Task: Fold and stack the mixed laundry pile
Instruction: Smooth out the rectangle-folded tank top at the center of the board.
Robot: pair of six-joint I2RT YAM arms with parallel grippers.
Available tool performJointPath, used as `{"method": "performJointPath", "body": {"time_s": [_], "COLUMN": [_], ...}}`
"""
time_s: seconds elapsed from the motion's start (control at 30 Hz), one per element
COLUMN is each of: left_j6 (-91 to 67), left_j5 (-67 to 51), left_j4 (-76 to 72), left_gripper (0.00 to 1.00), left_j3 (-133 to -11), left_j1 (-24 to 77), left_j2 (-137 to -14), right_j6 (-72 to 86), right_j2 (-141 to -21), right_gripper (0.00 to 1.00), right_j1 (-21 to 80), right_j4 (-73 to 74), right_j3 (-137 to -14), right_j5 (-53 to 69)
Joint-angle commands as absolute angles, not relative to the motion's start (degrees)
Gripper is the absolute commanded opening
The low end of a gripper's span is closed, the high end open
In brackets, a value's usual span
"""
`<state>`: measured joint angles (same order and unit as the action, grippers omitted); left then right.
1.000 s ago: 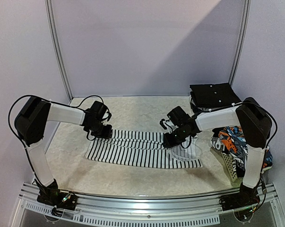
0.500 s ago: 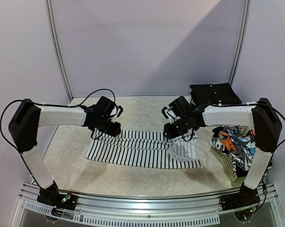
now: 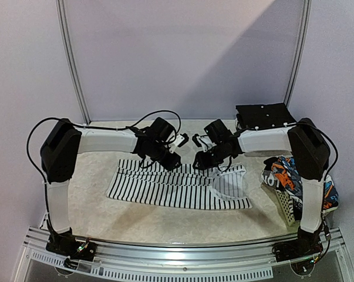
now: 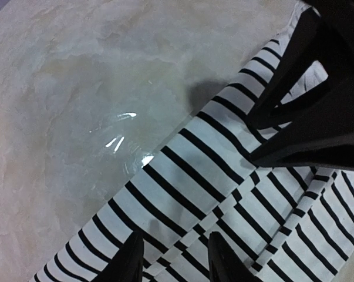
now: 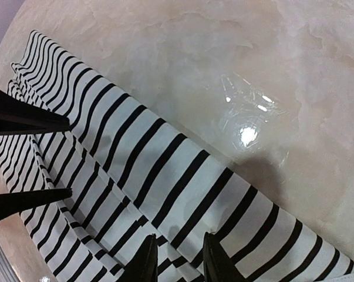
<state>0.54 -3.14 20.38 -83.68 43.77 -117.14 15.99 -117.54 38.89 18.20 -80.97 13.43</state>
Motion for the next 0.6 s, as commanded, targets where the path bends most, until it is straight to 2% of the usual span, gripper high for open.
{"method": "performJointPath", "body": {"time_s": [0.0, 0.23, 0.57], "left_j6": [0.4, -2.4, -3.0], "left_j5": [-6.2, -7.0, -6.2], "left_j4": [23.5, 24.6, 26.1], "left_gripper": [0.36, 0.28, 0.24], "left_j3": [-87.1, -89.6, -87.8], "left_j1": [44.0, 44.3, 45.7], "left_j2": [-120.9, -124.9, -124.5], "right_j6": [16.0, 16.1, 16.0], "right_j2": [-120.2, -123.7, -125.6], "right_gripper": [0.27, 0.26, 0.25], "right_j1": [37.0, 35.1, 34.5], "right_j4": [15.3, 14.4, 14.5], "right_j3": [-81.7, -81.3, -81.2], "right_j5": [19.1, 20.1, 19.6]}}
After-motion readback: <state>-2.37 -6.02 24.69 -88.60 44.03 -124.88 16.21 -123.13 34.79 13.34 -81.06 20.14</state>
